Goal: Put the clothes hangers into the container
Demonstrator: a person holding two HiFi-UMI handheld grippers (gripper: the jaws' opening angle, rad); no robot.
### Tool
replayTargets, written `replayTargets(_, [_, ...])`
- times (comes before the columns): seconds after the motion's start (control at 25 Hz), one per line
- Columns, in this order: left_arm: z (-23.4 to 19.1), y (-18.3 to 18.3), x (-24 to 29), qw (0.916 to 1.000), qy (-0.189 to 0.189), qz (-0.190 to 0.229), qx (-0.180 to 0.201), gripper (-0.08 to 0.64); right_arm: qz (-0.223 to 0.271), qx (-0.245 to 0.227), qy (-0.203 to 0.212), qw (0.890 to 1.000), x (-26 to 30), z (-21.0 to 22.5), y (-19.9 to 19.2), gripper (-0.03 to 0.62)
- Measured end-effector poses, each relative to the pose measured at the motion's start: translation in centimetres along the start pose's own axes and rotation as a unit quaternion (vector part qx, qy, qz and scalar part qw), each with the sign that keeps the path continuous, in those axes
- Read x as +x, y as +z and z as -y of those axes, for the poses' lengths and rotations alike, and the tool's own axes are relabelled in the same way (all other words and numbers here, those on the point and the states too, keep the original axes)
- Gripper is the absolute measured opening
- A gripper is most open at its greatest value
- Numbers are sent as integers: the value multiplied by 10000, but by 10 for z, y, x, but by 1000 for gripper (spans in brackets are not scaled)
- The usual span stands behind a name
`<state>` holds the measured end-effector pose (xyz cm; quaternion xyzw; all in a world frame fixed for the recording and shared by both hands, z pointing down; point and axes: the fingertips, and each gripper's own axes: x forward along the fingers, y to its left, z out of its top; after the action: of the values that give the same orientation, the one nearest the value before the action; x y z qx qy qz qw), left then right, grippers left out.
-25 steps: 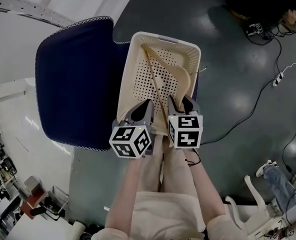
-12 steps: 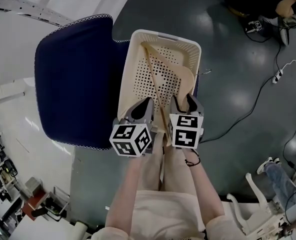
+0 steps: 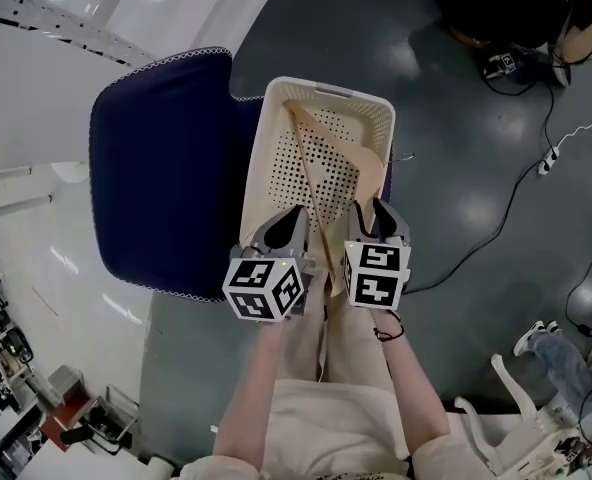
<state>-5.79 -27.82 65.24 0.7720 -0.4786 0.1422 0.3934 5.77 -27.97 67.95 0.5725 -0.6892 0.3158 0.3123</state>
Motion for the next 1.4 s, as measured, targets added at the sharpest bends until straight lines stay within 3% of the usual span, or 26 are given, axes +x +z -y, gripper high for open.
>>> replayTargets(0.16, [17,12,-16,9993,-139,149,316,23,232,-127,263,9993,-20,-3,12,58])
replayTargets(0.28, [34,24,-33,9981,-247,234,510,23,430,-95,696,9966,-41,-10,24,21])
replayTargets(0.4, [53,43,-53,9961,-365,416,685,23,652,-199,1256,9897,-64,-17,41,11])
replayTargets(0.52, [65,61,-71,9936,-436,593,861,23,886,-224,1561,9835,-88,-21,61,5])
replayTargets(0.92, [108,122,-127,9803,-633,1278,1369,23,1770,-261,1948,9644,-172,-24,127,3])
replayTargets(1.2, [124,172,-170,9642,-674,1902,1721,23,2566,-298,2139,9421,-224,-30,180,3])
replayTargets(1.4, [133,202,-202,9502,-487,2344,1996,23,3129,-412,2116,9250,-261,-28,208,3])
